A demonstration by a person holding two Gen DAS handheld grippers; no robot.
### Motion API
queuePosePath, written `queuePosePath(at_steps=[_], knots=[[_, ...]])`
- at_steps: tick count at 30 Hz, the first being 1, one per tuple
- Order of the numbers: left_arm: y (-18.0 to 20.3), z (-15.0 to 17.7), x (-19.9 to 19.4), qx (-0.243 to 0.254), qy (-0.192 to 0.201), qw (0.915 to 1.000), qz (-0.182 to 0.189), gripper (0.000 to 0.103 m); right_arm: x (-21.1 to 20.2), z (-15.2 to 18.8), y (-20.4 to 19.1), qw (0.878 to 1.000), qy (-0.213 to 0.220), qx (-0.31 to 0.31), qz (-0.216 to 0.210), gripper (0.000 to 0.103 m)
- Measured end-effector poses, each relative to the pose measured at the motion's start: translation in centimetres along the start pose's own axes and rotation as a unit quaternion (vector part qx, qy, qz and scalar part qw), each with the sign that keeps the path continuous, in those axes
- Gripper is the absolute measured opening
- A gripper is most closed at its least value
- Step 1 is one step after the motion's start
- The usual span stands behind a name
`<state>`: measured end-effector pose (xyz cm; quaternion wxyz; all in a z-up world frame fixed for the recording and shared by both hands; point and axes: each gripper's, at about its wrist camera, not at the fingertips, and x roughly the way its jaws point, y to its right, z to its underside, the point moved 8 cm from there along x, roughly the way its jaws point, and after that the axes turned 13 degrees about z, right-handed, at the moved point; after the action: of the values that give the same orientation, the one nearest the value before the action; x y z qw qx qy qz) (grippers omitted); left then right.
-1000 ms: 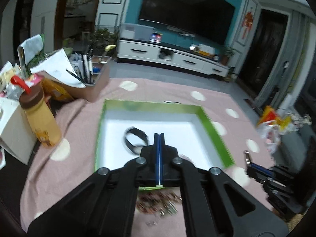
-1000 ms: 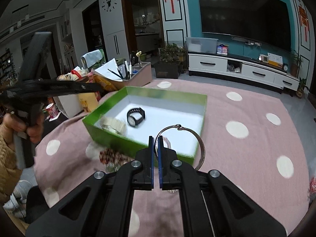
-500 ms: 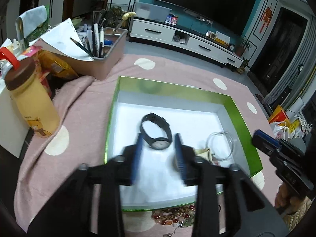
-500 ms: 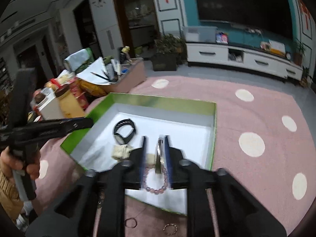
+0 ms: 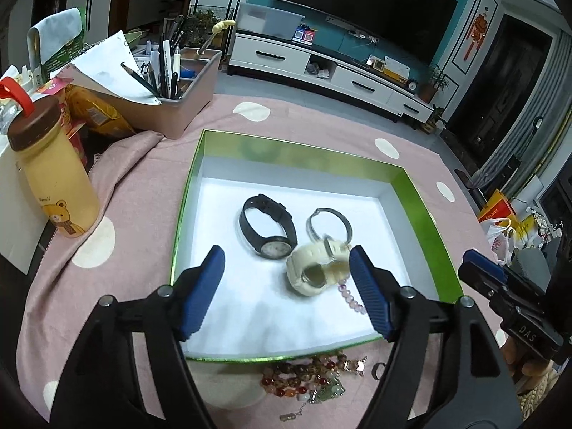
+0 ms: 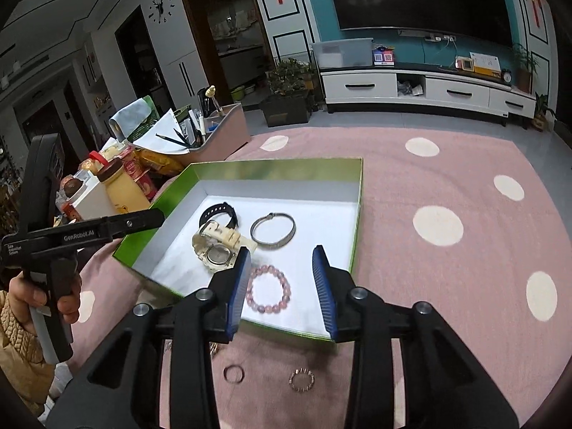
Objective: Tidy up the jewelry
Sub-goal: 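Withdraw both tools from the box toward the remaining jewelry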
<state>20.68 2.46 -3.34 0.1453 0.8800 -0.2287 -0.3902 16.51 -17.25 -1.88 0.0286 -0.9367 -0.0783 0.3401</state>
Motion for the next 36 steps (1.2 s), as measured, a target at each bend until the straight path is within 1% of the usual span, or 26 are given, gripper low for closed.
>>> queuePosePath(at_steps=[4,13,24,30,36], knots=[[0.4,0.4,-0.5,0.0,0.0,1.0,0.002,0.077,-1.0,0.8,0.1,1.0,-0.001,0.003,-0.002,0.036],[1.2,1.4,-2.2,0.004,0.005,1.0,0.006,0.077,-2.9,2.7,0.3,1.0,-0.007,0.007,-0.002,0.036],[2.2,3.1,-4.2,0.011,0.006,0.9999,0.007,0.077,-4.3,4.2,0.6,1.0,-0.012,0.01,0.001,0.036],[2.4,4.6,-4.9,0.014,0.0,0.9999,0.006,0.077,-4.9,5.0,0.6,1.0,-0.015,0.013,0.002,0.036],[3.2,6.9,-4.9,0.033,-0.016,0.9993,0.008,0.077,-4.8,6.3,0.7,1.0,-0.027,0.013,0.006,0.036]])
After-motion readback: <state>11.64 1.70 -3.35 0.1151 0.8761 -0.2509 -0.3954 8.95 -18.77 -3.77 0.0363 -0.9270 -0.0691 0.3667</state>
